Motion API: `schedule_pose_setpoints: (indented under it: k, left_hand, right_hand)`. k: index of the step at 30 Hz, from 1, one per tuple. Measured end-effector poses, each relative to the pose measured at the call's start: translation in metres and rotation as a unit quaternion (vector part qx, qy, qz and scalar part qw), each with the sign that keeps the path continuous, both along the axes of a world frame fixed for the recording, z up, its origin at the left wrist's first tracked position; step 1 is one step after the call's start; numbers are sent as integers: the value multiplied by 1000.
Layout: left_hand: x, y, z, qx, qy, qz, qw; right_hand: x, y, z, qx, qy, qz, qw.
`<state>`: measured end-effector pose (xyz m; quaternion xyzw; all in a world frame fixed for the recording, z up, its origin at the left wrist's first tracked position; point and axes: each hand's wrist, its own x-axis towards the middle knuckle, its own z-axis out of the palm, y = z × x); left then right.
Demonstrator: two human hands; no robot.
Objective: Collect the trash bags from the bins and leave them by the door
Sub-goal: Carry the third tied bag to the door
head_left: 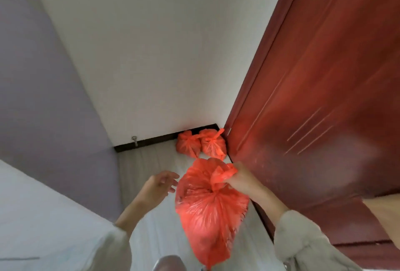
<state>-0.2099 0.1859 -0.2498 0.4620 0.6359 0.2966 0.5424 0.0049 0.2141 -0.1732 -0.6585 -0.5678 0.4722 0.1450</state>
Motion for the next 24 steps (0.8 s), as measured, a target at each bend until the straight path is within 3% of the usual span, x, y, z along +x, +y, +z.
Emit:
schedule_pose_setpoints:
  k: [4, 11, 18, 20, 24]
  left_hand:
    - [-1, 31, -14, -23, 17, 70, 997]
    - [-47, 115, -81, -89, 56, 157, 982]
    - [-95, 244, -160, -128, 24, 167, 977]
    - [-110, 277, -185, -137, 50, 134, 980]
    - [-138, 331, -243, -147, 85, 163, 972]
  right_hand:
    - [-8, 75, -18, -18, 29, 63, 997]
    - [-56, 201, -108, -38, -16, 116, 992]
    - [-115, 326, -219, -75, -101, 155, 980]
    - [-134, 359, -252, -82, -111, 178, 974]
    - [-173, 417, -338, -108, -104, 223, 963]
